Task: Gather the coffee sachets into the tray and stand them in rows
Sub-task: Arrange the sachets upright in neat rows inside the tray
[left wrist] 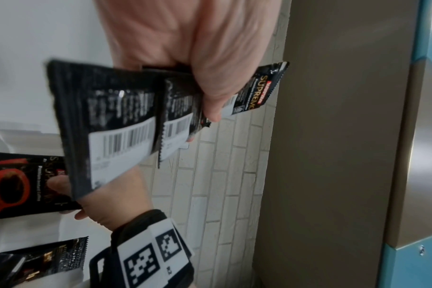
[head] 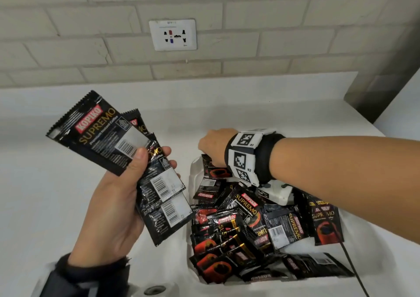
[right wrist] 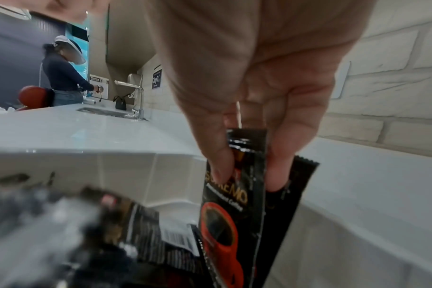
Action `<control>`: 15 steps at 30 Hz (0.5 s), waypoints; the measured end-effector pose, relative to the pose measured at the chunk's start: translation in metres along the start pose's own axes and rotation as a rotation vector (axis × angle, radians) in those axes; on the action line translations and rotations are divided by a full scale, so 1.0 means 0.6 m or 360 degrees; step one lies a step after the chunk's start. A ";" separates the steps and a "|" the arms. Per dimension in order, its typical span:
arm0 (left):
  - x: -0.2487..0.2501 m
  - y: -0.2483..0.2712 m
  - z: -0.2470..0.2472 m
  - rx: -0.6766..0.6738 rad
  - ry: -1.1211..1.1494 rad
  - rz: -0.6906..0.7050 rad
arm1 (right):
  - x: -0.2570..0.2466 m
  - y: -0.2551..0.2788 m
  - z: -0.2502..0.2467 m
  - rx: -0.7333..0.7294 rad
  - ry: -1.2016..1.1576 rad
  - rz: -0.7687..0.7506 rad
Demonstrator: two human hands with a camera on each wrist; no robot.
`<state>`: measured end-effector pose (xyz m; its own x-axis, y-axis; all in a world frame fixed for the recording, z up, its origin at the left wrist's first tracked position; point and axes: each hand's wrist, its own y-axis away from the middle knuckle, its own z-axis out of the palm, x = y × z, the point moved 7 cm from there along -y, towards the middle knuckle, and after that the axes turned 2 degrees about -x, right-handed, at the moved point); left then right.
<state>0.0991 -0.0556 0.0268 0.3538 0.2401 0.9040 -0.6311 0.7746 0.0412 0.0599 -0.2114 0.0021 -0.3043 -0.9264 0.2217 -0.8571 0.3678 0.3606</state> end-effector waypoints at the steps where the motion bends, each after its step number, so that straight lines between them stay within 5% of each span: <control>1: -0.001 -0.001 0.001 -0.0006 -0.0011 -0.0005 | 0.001 0.000 0.003 -0.0010 0.0023 0.0002; 15: -0.042 -0.016 0.035 -0.0125 -0.0029 -0.0310 | 0.053 0.017 -0.054 0.0112 0.0081 0.0098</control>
<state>0.0817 -0.0811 0.0128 0.4510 0.0715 0.8897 -0.4958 0.8489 0.1830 0.0551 -0.2343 0.0420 -0.3371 -0.8964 0.2879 -0.8651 0.4156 0.2810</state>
